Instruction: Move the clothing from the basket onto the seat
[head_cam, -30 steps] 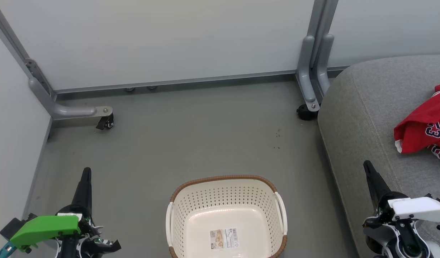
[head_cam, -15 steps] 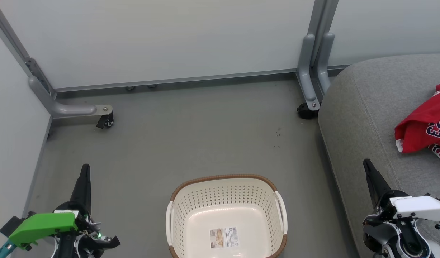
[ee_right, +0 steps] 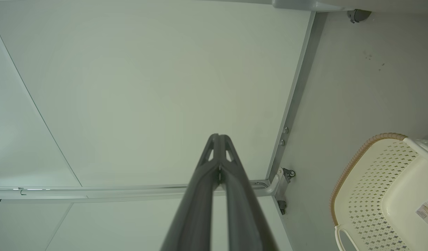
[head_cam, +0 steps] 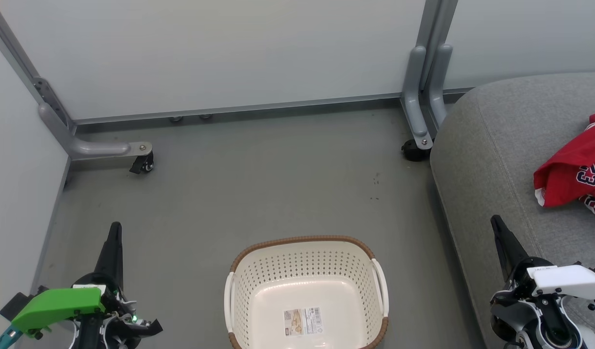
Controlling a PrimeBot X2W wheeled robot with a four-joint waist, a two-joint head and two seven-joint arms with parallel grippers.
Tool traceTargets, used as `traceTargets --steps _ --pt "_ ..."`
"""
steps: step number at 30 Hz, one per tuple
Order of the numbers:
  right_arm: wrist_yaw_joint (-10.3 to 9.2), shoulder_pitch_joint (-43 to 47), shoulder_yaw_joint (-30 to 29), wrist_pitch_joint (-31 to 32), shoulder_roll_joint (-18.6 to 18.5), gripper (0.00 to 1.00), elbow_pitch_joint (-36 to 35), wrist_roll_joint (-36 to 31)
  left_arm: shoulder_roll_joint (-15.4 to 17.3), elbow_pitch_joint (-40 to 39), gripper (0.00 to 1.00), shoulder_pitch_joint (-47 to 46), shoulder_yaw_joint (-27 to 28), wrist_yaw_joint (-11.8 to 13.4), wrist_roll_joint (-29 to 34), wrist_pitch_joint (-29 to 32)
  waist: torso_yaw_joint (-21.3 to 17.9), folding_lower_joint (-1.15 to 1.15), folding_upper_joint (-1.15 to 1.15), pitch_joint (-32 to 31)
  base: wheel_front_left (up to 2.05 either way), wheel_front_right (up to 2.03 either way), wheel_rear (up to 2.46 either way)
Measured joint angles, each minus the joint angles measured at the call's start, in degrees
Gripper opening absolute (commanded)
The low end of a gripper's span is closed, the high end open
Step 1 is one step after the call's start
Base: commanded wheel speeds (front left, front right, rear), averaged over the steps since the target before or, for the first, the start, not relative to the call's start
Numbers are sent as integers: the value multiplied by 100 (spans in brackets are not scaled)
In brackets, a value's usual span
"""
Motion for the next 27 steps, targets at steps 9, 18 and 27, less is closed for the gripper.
traceTargets --steps 9,18,27 --pt "0 -1 -13 7 13 0 0 -16 -14 1 0 0 12 0 20 9 0 0 0 0 0 0 0" --pt "0 -1 -26 9 20 0 1 -33 -24 1 0 0 24 0 29 33 0 0 0 0 0 0 0" --pt "0 -1 -38 25 30 0 2 -41 -33 3 0 -1 34 0 32 44 0 0 0 0 0 0 0"
